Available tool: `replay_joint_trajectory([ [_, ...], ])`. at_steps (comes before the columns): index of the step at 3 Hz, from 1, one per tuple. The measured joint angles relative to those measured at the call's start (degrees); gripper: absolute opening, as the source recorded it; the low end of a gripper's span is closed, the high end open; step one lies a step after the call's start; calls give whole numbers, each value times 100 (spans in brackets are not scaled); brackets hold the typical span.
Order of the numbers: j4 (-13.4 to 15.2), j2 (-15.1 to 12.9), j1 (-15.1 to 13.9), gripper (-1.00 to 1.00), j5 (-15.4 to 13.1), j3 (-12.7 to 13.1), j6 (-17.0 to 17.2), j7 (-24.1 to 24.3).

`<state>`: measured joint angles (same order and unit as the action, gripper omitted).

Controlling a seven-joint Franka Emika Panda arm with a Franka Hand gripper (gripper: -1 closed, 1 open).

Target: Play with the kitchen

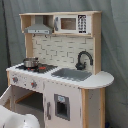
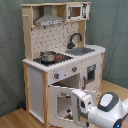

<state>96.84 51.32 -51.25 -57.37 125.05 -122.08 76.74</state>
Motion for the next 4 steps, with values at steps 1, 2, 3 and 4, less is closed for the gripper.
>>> replay_joint_trajectory([
  [1,9,168,-82,100,7,18,-200,572],
  [2,22,260,-216,100,17,161,-235,1153],
  [3,51,305,-408,100,17,399,-232,1640],
  [4,457,310,-477,100,17,600,-233,2015],
])
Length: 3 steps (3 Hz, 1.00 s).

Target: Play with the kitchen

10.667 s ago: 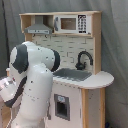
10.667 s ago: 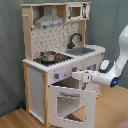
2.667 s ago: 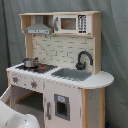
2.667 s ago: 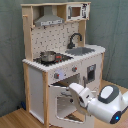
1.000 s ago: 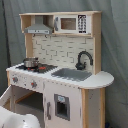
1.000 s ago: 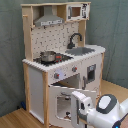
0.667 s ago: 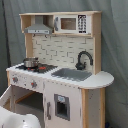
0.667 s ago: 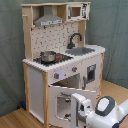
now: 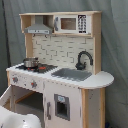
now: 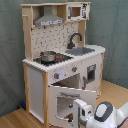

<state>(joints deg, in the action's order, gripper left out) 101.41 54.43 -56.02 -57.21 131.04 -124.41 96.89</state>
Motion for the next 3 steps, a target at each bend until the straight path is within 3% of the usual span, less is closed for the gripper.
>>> replay_joint_trajectory([
  [3,1309,-1,-3,100,136,139,9,1087],
])
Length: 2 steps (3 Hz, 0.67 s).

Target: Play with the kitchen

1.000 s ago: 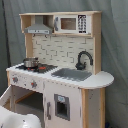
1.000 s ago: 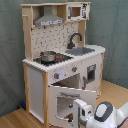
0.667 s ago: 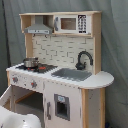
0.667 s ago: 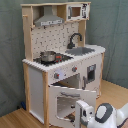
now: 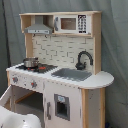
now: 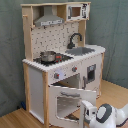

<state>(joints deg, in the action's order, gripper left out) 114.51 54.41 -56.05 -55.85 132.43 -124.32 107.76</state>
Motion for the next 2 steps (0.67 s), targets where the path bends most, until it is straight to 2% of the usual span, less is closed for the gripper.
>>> replay_joint_trajectory([
  [1,526,-30,0,100,148,-7,180,20],
  [2,1062,-104,9,100,146,-244,216,22],
])
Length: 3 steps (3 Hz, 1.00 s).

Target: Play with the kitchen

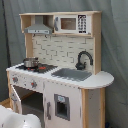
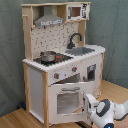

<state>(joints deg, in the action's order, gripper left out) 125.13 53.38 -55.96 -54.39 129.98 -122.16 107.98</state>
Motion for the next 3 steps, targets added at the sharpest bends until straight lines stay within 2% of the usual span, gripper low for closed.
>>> replay_joint_trajectory([
  [1,443,-152,62,100,-77,-351,-15,-1],
  [2,756,-158,62,100,-169,-806,-183,-12],
  [3,947,-157,35,100,-390,-1174,-530,-13],
])
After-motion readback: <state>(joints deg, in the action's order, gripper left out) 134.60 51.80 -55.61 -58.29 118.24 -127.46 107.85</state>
